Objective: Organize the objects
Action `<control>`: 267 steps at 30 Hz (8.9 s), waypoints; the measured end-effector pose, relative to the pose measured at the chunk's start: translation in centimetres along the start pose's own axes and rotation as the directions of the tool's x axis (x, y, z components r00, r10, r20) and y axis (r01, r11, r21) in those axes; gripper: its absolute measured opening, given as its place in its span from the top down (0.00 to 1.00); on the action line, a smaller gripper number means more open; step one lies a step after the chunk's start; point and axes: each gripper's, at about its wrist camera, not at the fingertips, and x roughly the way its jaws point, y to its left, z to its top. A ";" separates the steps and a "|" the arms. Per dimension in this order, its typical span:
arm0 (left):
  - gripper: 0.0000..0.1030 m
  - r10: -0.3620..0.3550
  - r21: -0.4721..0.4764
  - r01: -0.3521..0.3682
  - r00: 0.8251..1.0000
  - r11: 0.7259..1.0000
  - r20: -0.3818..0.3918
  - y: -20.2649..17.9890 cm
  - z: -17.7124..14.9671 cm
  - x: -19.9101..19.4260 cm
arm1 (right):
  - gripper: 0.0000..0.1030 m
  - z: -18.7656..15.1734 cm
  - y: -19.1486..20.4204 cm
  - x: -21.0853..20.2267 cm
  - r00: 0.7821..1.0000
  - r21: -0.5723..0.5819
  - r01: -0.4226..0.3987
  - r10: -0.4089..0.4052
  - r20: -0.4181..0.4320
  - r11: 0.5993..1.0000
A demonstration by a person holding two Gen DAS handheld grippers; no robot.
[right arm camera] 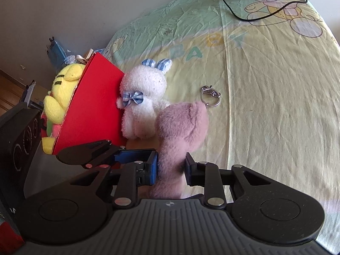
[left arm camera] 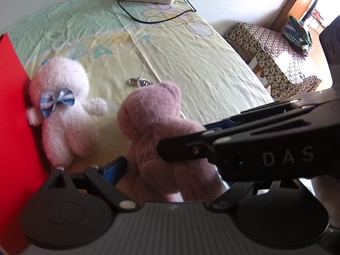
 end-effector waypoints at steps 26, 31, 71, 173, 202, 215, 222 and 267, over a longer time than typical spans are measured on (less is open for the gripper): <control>0.44 0.057 0.036 -0.059 0.997 0.998 0.044 -1.8 -0.5 -1.8 | 0.71 -1.0 0.6 -1.1 1.000 0.063 0.007 -0.008 0.019 0.998; 0.45 0.051 0.037 -0.054 0.996 0.998 0.076 -2.4 -1.0 -3.0 | 0.71 -1.4 1.5 -2.5 0.998 0.035 0.012 -0.014 0.055 0.999; 0.46 -0.073 0.243 -0.008 0.944 0.970 0.322 1.9 0.3 -17.9 | 0.70 -1.5 16.3 -8.5 0.871 0.076 0.157 -0.174 0.459 0.985; 0.27 0.183 -0.045 -0.177 0.967 0.983 0.180 18.8 -5.4 -15.1 | 0.75 0.1 22.2 6.8 0.955 -0.033 0.101 -0.088 0.282 0.994; 0.10 0.325 -0.067 -0.319 0.928 0.946 0.179 16.2 -7.4 -17.6 | 0.70 -3.2 23.4 3.5 0.906 -0.015 0.180 -0.159 0.392 0.984; 0.08 0.336 -0.042 -0.334 0.923 0.942 0.189 15.5 -7.7 -18.5 | 0.70 -5.1 23.4 1.3 0.880 0.032 0.201 -0.194 0.434 0.979; 0.09 0.327 -0.035 -0.328 0.920 0.944 0.216 15.0 -7.9 -19.3 | 0.70 -5.9 22.7 0.0 0.874 0.044 0.195 -0.194 0.446 0.980; 0.17 0.306 -0.049 -0.306 0.902 0.951 0.304 -3.8 -4.2 -10.9 | 0.69 0.4 -0.8 0.2 0.989 0.055 -0.101 0.095 0.112 0.993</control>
